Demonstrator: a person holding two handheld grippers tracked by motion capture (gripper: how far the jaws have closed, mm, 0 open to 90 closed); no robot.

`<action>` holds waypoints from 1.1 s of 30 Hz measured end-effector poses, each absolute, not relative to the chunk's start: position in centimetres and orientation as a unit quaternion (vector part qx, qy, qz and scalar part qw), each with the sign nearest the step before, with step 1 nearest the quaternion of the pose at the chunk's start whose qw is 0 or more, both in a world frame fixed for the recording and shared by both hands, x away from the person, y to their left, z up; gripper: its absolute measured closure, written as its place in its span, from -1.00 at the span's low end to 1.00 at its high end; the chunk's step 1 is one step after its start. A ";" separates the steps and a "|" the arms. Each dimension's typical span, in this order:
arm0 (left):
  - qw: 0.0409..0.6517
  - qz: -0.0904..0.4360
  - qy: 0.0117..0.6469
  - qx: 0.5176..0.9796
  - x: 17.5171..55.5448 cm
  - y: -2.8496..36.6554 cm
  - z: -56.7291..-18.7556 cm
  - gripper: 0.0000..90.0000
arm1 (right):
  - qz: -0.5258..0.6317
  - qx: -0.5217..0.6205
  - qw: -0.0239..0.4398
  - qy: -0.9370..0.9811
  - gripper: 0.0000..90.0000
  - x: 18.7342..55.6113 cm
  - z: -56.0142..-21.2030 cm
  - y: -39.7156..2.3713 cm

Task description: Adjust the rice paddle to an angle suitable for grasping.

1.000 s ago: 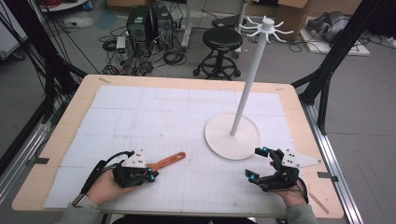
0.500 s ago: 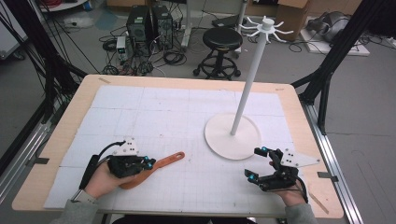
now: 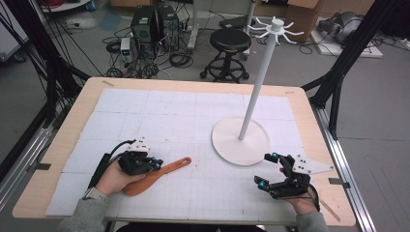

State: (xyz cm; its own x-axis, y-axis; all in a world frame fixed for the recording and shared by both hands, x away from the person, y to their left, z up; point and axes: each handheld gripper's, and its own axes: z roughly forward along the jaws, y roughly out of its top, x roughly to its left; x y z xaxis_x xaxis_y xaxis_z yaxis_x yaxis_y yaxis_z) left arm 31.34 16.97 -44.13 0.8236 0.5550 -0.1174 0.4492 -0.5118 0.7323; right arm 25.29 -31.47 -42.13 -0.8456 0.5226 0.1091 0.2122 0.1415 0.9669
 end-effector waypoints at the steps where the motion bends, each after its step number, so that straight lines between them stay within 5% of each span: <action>1: 0.394 0.067 0.281 0.873 31.2 16.8 -44.0 0.99 | 0.606 0.249 0.128 0.744 -0.78 25.3 -42.1 -31.5; 17: 0.411 0.077 0.258 0.871 30.6 16.7 -43.0 0.87 | 0.606 0.247 0.128 0.745 -0.78 25.3 -42.1 -31.5; 33: 0.433 0.051 0.154 0.887 29.3 15.7 -41.0 -0.22 | 0.603 0.251 0.127 0.747 -0.78 25.7 -42.2 -31.2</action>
State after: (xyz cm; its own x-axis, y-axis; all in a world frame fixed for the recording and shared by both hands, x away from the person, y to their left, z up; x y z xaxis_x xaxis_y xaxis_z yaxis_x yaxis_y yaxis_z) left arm 29.28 15.69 -40.99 0.9472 0.3176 -0.0430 0.2292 -0.5774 0.7837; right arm 25.70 -31.25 -42.23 -0.8422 0.5272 0.1132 0.2216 0.1470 0.9640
